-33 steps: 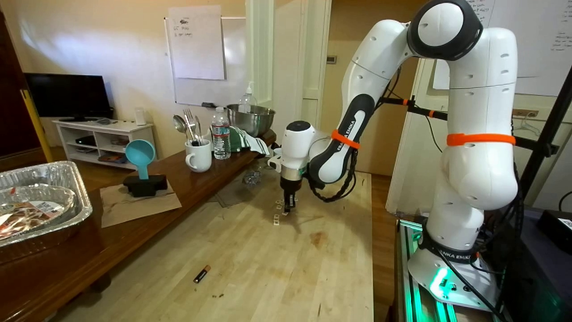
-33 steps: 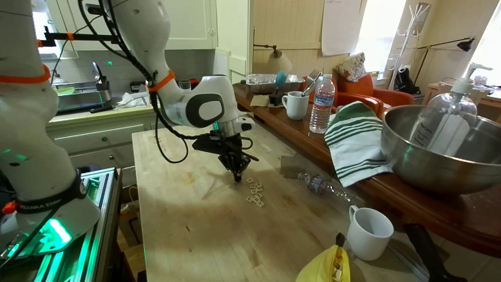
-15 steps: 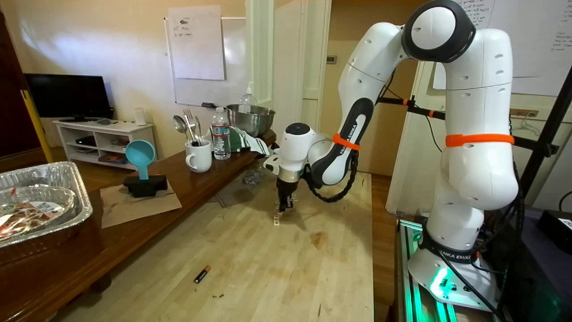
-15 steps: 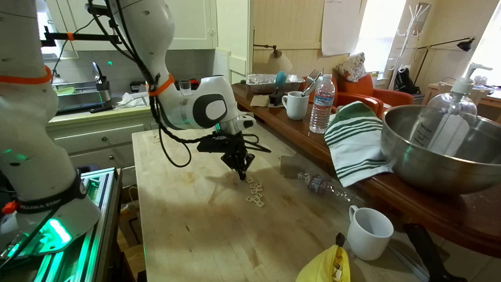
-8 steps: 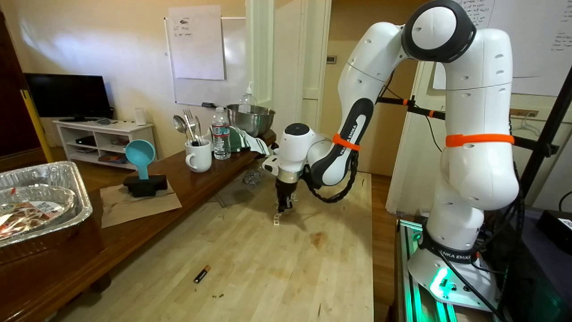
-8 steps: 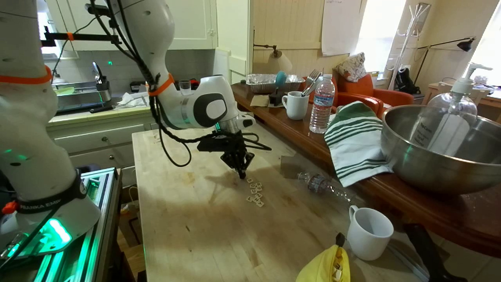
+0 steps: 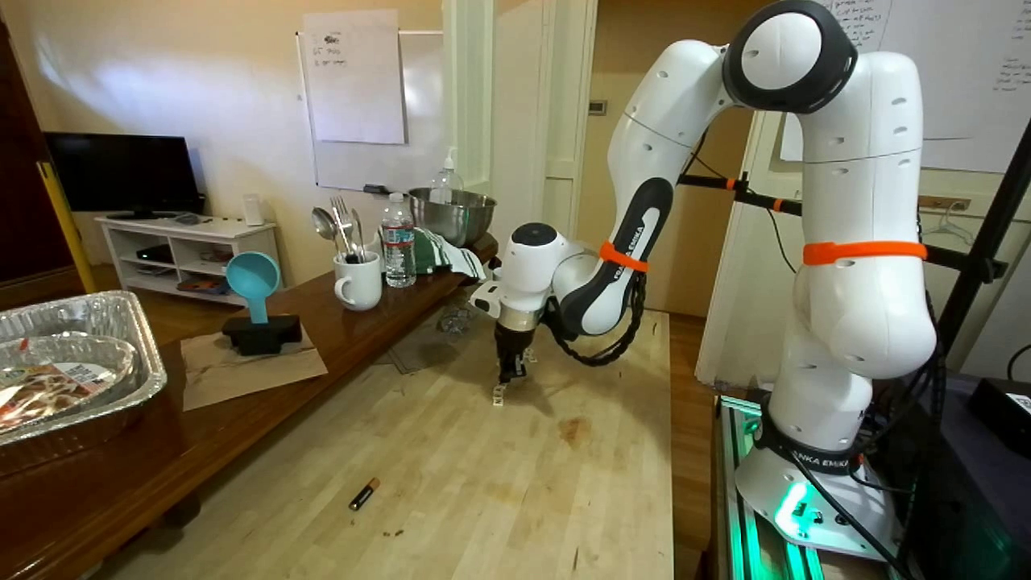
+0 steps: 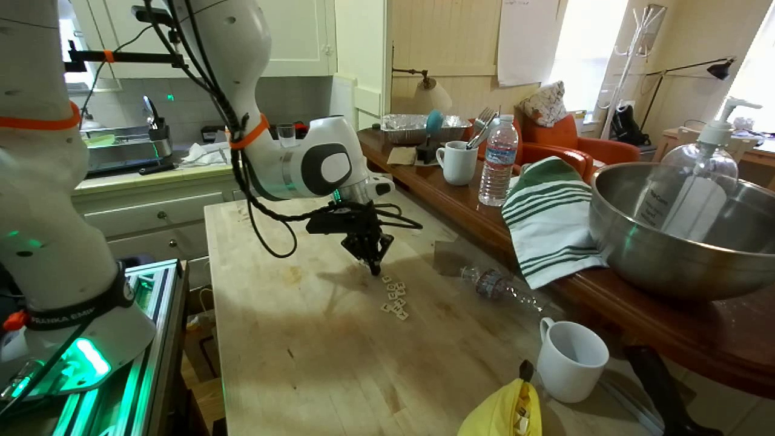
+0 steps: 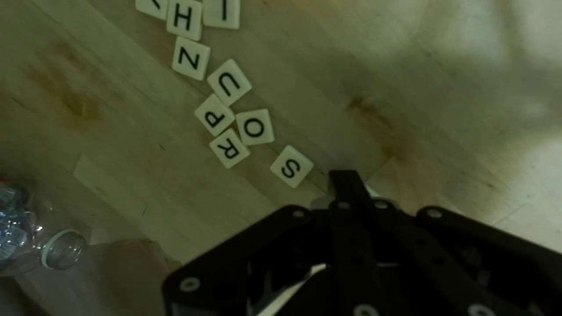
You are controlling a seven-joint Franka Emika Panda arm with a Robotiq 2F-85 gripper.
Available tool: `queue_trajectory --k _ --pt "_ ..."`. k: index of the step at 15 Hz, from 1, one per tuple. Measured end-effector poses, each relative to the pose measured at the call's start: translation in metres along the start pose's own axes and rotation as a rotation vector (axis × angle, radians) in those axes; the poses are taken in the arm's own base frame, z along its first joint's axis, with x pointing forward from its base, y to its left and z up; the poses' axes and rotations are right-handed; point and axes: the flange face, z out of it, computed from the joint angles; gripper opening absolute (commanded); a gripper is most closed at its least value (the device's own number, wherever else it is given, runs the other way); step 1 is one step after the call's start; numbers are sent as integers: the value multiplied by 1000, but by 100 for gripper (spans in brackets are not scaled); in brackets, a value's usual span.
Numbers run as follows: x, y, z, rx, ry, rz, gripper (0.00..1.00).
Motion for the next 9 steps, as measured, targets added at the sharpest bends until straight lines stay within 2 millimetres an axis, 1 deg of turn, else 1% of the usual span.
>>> queue_trajectory --k 9 --pt "1 -1 0 -6 0 -24 0"
